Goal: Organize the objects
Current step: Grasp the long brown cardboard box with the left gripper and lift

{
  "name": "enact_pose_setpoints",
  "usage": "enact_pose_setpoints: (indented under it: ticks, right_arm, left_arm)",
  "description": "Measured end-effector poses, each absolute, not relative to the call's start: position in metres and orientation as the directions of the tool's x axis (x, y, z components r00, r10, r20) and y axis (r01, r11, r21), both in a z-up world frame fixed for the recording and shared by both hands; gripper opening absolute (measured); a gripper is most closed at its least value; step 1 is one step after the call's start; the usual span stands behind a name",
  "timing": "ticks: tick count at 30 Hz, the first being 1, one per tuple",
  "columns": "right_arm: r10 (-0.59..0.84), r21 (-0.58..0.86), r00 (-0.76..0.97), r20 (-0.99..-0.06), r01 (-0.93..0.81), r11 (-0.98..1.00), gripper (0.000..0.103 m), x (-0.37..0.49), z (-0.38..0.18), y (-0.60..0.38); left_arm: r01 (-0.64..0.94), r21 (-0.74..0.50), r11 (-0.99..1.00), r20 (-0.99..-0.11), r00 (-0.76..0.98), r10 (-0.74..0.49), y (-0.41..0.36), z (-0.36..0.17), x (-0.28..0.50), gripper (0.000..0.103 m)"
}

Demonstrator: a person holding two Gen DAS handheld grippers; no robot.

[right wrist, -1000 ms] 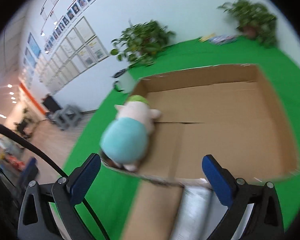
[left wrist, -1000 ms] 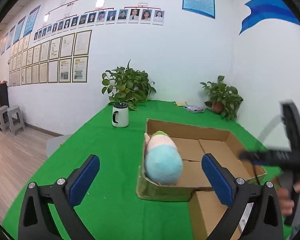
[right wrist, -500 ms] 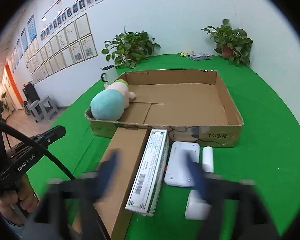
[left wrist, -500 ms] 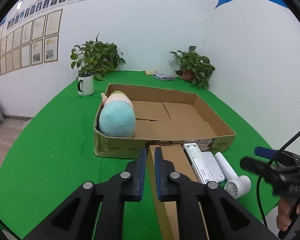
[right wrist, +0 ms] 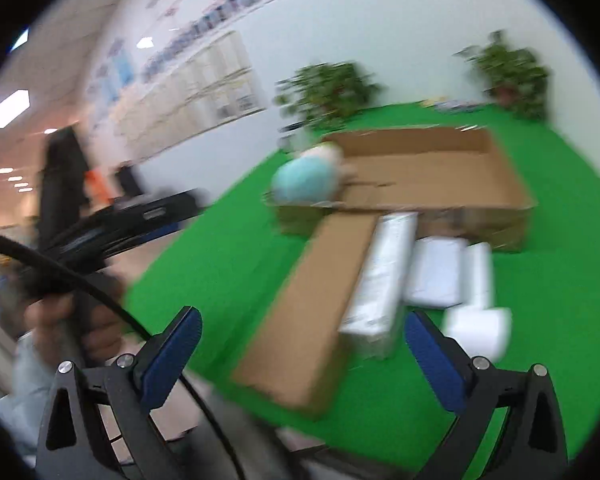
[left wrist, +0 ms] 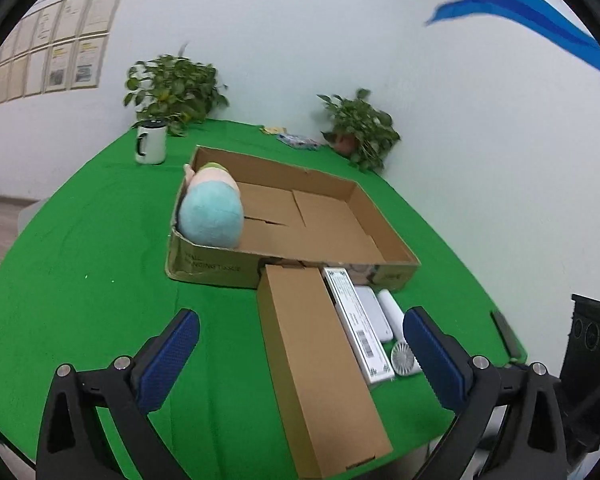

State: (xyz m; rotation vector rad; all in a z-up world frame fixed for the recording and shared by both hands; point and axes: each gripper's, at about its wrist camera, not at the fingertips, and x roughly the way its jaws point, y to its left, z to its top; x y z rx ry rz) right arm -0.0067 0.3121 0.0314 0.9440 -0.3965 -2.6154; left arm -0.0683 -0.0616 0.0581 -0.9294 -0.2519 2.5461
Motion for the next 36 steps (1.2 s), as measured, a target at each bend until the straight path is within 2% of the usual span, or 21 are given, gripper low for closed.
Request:
enact_pose_setpoints:
  ticks: [2,3,6,11,12,14,18,22,28,32,36]
  right_arm:
    - [-0.553,0.461,-0.651,-0.52,0.33,-0.823,0.101,-0.008,0.021,0.291]
    - [-0.567,0.466,-0.639,-0.52,0.344,-0.815,0.101,-0.01,0.015,0.281]
    - [-0.424,0.334,-0.643,-0.638,0.265,-0.904,0.101,-0.023,-0.012,0.251]
    - [-0.123,0.117,-0.62,-0.775,0.052,-0.992,0.101,-0.051,-0.051,0.237]
    - [-0.107,0.111,-0.604,-0.789,0.032,-0.993,0.101,-0.056,-0.057,0.237]
    - [-0.105,0.098,-0.586,-0.804,0.044,-0.994,0.101,-0.062,-0.066,0.23]
    - [-0.077,0.078,-0.582,-0.809,0.024,-0.997,0.091,-0.073,-0.077,0.227]
    - [-0.086,0.082,-0.587,-0.805,0.033,-0.996,0.09,-0.074,-0.076,0.23]
    - [-0.149,0.145,-0.561,-0.814,0.051,-0.988,0.09,-0.037,-0.076,0.247]
    - [-0.128,0.121,-0.57,-0.812,0.05,-0.991,0.09,-0.026,-0.074,0.239]
    - [-0.098,0.084,-0.583,-0.807,0.051,-0.995,0.089,-0.029,-0.073,0.231]
  left_arm:
    - [-0.361,-0.293,-0.885,-0.603,-0.648,0.464,-0.063,0.052,-0.074,0.102]
    - [-0.362,-0.297,-0.883,-0.619,-0.631,0.467,-0.065,0.047,-0.077,0.102]
    - [-0.366,-0.381,-0.849,-0.656,-0.54,0.527,-0.069,0.021,-0.096,0.101]
    - [-0.369,-0.512,-0.775,-0.676,-0.383,0.629,-0.058,-0.033,-0.13,0.09]
    - [-0.367,-0.531,-0.764,-0.684,-0.348,0.642,-0.053,-0.044,-0.135,0.088]
    - [-0.374,-0.552,-0.745,-0.692,-0.293,0.66,-0.045,-0.059,-0.142,0.077]
    - [-0.371,-0.577,-0.728,-0.704,-0.227,0.673,-0.034,-0.083,-0.144,0.077]
    - [-0.365,-0.562,-0.742,-0.722,-0.221,0.656,-0.031,-0.093,-0.134,0.071]
    - [-0.379,-0.569,-0.73,-0.712,-0.217,0.668,-0.02,-0.1,-0.085,0.074]
    - [-0.283,-0.643,-0.711,-0.674,-0.232,0.702,-0.028,-0.11,-0.074,0.074]
    - [-0.288,-0.631,-0.721,-0.676,-0.252,0.692,-0.031,-0.107,-0.071,0.068]
